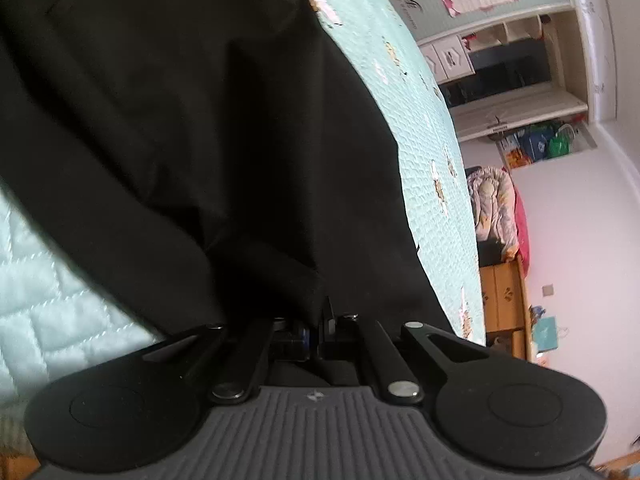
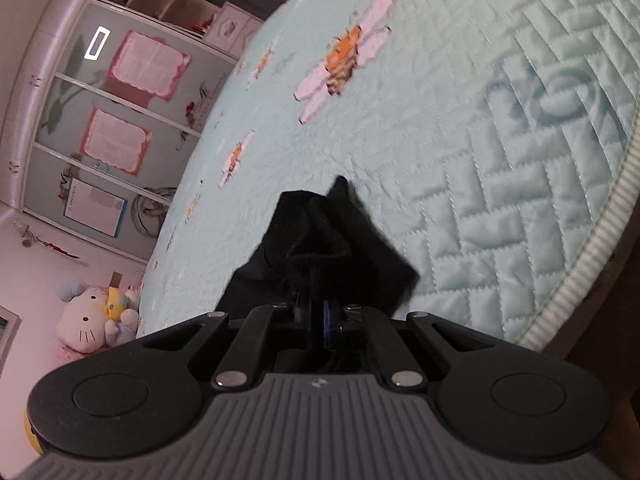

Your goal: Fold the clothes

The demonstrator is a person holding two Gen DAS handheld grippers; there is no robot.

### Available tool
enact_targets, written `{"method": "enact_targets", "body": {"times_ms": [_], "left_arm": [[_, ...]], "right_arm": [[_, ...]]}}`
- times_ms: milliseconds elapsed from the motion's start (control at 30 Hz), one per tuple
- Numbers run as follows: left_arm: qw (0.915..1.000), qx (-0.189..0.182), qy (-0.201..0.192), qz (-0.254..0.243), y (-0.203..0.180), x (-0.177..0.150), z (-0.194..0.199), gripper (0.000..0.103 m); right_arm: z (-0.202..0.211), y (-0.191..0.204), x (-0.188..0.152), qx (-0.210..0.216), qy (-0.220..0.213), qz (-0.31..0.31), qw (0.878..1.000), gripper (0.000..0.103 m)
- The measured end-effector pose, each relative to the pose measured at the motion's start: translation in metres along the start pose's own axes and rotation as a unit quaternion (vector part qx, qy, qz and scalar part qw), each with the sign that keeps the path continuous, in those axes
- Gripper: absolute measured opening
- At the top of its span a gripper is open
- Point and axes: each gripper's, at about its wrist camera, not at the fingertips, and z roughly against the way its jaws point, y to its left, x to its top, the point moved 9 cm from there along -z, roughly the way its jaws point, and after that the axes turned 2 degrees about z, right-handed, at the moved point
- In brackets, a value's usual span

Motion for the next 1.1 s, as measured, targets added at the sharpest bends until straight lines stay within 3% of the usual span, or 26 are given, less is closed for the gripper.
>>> {"method": "enact_targets", "body": {"times_ms": [133, 200, 333, 400, 567, 800, 900, 967, 1033, 1100], "left_arm": [[0.9996, -0.027, 0.004, -0.010, -0.016, 0.004, 0.010, 0.000], [0.9986, -0.031, 0.025, -0.036, -0.022, -0.006, 0.010, 0.001], [0.9980, 0.000, 0.046, -0.044, -0.001, -0.020, 0.001, 0.001], [0.9990, 0.004, 0.042, -0.016, 0.016, -0.017, 0.002, 0.001], [0.9993, 0.013, 0.023, -0.026, 0.025, -0.008, 0.017, 0.001], [0.9998, 0.009, 0.013, -0.010, 0.025, -0.001, 0.017, 0.001], [0.9998, 0.007, 0.017, -0.009, 0.025, -0.003, 0.018, 0.001], [0.9998, 0.003, 0.022, 0.000, 0.024, -0.002, 0.014, 0.001], [0.9996, -0.004, 0.025, 0.011, 0.022, -0.001, 0.010, 0.001], [0.9995, -0.012, 0.023, 0.014, 0.018, -0.002, 0.010, 0.001]], "right_arm": [[0.007, 0.014, 0.007, 0.004, -0.014, 0.021, 1.000, 0.003], [0.018, 0.017, 0.014, 0.004, -0.029, 0.029, 0.999, 0.003], [0.019, -0.005, 0.013, -0.024, -0.027, 0.033, 0.999, 0.003], [0.014, -0.011, 0.010, -0.014, -0.027, 0.024, 0.999, 0.003], [0.016, 0.004, 0.012, 0.018, -0.033, 0.035, 0.999, 0.003], [0.006, -0.016, 0.001, 0.015, 0.001, -0.003, 1.000, 0.005], [0.013, -0.019, 0.003, 0.022, 0.001, -0.022, 1.000, 0.011], [0.019, -0.016, 0.008, 0.023, -0.008, -0.013, 1.000, 0.028], [0.021, -0.012, 0.013, 0.031, -0.011, -0.005, 0.999, 0.036], [0.018, -0.007, 0.016, 0.026, -0.013, 0.018, 0.999, 0.035]]}}
